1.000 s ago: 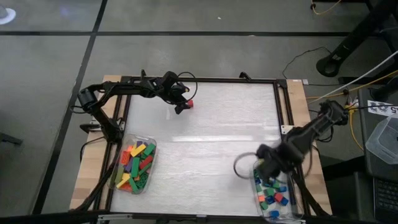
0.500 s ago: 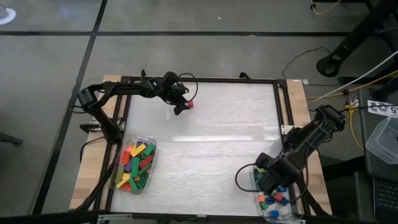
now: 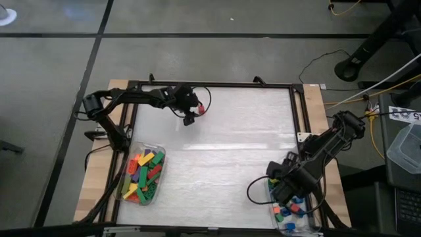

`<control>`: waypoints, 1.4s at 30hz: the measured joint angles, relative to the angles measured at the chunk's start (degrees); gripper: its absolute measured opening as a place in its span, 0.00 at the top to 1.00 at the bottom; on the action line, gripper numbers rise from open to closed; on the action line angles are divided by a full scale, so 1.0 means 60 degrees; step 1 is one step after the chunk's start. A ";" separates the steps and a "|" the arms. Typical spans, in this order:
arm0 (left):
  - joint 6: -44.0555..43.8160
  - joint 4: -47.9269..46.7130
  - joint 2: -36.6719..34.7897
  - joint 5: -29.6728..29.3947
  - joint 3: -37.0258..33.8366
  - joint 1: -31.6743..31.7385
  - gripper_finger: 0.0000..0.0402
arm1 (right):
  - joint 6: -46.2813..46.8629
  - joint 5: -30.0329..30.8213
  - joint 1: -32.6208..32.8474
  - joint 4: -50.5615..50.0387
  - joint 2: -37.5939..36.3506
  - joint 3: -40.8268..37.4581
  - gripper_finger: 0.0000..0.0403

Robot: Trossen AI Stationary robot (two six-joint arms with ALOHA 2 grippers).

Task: Sort blocks by size
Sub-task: Put the small red wooden block into the right transparent bin

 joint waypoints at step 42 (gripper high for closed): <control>-0.4918 0.2572 0.1888 -0.2657 -0.0009 -0.1057 0.44 | -0.9527 0.2493 -0.7514 0.6088 0.1518 -0.0011 0.37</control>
